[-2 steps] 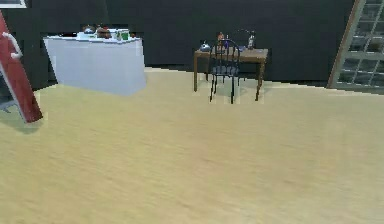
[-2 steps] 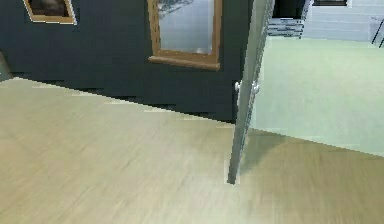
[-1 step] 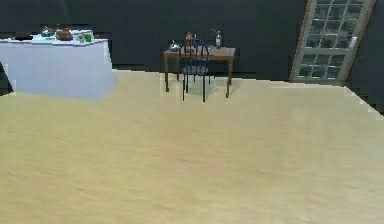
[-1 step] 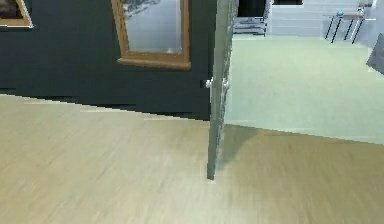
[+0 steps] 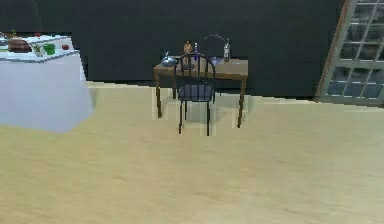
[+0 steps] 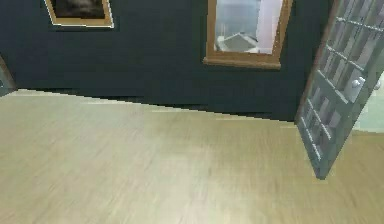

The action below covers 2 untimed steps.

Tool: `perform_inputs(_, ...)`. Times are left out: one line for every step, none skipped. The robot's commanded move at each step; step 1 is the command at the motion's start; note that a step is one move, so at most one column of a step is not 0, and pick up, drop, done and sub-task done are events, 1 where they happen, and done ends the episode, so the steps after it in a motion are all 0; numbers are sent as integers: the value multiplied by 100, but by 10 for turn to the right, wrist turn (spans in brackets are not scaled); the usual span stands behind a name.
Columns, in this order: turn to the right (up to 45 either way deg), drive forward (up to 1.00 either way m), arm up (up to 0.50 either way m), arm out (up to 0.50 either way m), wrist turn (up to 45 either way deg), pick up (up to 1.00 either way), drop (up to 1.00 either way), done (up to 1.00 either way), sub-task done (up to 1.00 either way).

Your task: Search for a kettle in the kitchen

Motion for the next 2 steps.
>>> perform_inputs(0,100,0,0,0,0,0,0,0)
perform_inputs(30,0,0,0,0,0,0,0,0)
